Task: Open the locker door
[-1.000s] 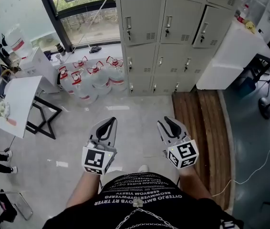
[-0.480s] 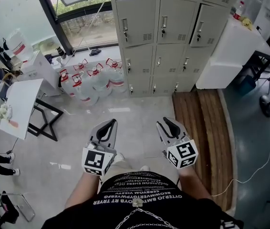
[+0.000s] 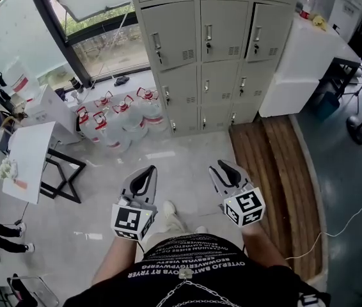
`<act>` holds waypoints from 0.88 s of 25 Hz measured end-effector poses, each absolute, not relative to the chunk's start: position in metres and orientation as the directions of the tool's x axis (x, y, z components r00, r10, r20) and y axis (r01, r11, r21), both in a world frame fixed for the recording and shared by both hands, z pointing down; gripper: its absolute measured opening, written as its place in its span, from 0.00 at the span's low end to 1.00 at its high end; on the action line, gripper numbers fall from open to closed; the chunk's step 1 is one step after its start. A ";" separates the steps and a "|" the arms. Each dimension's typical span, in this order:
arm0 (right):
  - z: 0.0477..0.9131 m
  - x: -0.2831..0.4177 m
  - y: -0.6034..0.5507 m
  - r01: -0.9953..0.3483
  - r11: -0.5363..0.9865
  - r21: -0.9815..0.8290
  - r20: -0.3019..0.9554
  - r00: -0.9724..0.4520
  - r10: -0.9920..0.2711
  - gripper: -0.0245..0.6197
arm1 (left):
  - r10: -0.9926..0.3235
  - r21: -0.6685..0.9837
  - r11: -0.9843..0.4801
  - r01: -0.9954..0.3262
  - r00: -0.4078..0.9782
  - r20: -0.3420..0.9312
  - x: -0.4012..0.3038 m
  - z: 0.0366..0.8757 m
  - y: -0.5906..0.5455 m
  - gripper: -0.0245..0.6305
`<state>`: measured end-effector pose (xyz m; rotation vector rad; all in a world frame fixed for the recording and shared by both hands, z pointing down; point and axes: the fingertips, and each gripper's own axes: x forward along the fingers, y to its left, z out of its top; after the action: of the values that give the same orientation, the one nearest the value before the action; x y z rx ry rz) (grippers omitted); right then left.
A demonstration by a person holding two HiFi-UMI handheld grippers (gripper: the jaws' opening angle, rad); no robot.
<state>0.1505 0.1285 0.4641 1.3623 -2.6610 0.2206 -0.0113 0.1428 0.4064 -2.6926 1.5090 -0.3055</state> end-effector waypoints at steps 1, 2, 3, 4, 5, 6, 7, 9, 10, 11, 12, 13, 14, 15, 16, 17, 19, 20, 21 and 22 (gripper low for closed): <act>0.465 0.149 0.127 -0.814 0.577 -0.065 0.196 -0.578 -0.792 0.20 | -0.848 -0.129 -0.527 -0.840 0.508 0.153 -0.012 0.408 0.141 0.03; 0.466 0.148 0.126 -0.815 0.576 -0.065 0.199 -0.576 -0.793 0.20 | -0.847 -0.127 -0.528 -0.840 0.509 0.157 -0.013 0.410 0.139 0.03; 0.468 0.147 0.125 -0.816 0.575 -0.065 0.203 -0.575 -0.793 0.20 | -0.845 -0.125 -0.530 -0.839 0.510 0.162 -0.014 0.413 0.137 0.03; 0.470 0.146 0.124 -0.816 0.574 -0.065 0.208 -0.574 -0.792 0.20 | -0.843 -0.124 -0.533 -0.837 0.512 0.167 -0.015 0.416 0.136 0.03; 0.471 0.145 0.122 -0.817 0.573 -0.066 0.212 -0.573 -0.792 0.20 | -0.841 -0.122 -0.535 -0.836 0.515 0.167 -0.015 0.417 0.134 0.03; 0.472 0.144 0.120 -0.818 0.572 -0.066 0.215 -0.571 -0.792 0.20 | -0.840 -0.120 -0.537 -0.835 0.517 0.164 -0.016 0.417 0.132 0.03; 0.473 0.143 0.118 -0.819 0.570 -0.065 0.217 -0.570 -0.793 0.20 | -0.840 -0.117 -0.538 -0.835 0.518 0.162 -0.017 0.418 0.129 0.03; 0.473 0.142 0.112 -0.822 0.567 -0.064 0.220 -0.565 -0.795 0.20 | -0.839 -0.111 -0.540 -0.834 0.521 0.159 -0.018 0.417 0.122 0.03; 0.472 0.142 0.108 -0.823 0.564 -0.063 0.221 -0.563 -0.797 0.20 | -0.837 -0.110 -0.542 -0.833 0.524 0.158 -0.018 0.417 0.119 0.03; 0.472 0.142 0.105 -0.825 0.562 -0.062 0.221 -0.561 -0.798 0.20 | -0.835 -0.109 -0.545 -0.831 0.527 0.158 -0.018 0.417 0.115 0.03; 0.472 0.141 0.101 -0.826 0.561 -0.061 0.222 -0.559 -0.799 0.20 | -0.834 -0.109 -0.547 -0.830 0.529 0.159 -0.019 0.418 0.112 0.03; 0.472 0.139 0.096 -0.826 0.560 -0.061 0.223 -0.558 -0.799 0.20 | -0.832 -0.108 -0.549 -0.828 0.531 0.161 -0.020 0.419 0.108 0.03; 0.472 0.137 0.092 -0.826 0.560 -0.061 0.226 -0.558 -0.799 0.20 | -0.831 -0.106 -0.551 -0.828 0.532 0.164 -0.022 0.421 0.103 0.03; 0.472 0.135 0.087 -0.826 0.560 -0.061 0.230 -0.558 -0.797 0.20 | -0.830 -0.101 -0.551 -0.828 0.532 0.167 -0.024 0.422 0.098 0.03; 0.472 0.133 0.082 -0.825 0.562 -0.062 0.235 -0.559 -0.795 0.20 | -0.830 -0.096 -0.550 -0.829 0.531 0.171 -0.025 0.423 0.092 0.03; 0.473 0.131 0.078 -0.824 0.563 -0.063 0.240 -0.561 -0.793 0.20 | -0.830 -0.090 -0.550 -0.830 0.531 0.173 -0.027 0.425 0.087 0.03; 0.474 0.128 0.069 -0.823 0.564 -0.063 0.247 -0.561 -0.790 0.20 | -0.828 -0.083 -0.551 -0.830 0.533 0.174 -0.029 0.426 0.077 0.03; 0.475 0.127 0.065 -0.824 0.563 -0.063 0.249 -0.559 -0.791 0.20 | -0.827 -0.082 -0.553 -0.829 0.534 0.173 -0.030 0.427 0.071 0.03; 0.475 0.126 0.060 -0.826 0.560 -0.062 0.250 -0.556 -0.793 0.20 | -0.826 -0.083 -0.555 -0.828 0.537 0.172 -0.031 0.427 0.066 0.03; 0.475 0.126 0.054 -0.828 0.557 -0.061 0.251 -0.553 -0.794 0.20 | -0.825 -0.082 -0.556 -0.827 0.538 0.170 -0.032 0.427 0.059 0.03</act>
<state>0.1255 0.0539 0.4746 1.3689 -2.5958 0.2560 -0.0323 0.0595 0.4271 -2.7624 1.4833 -0.2988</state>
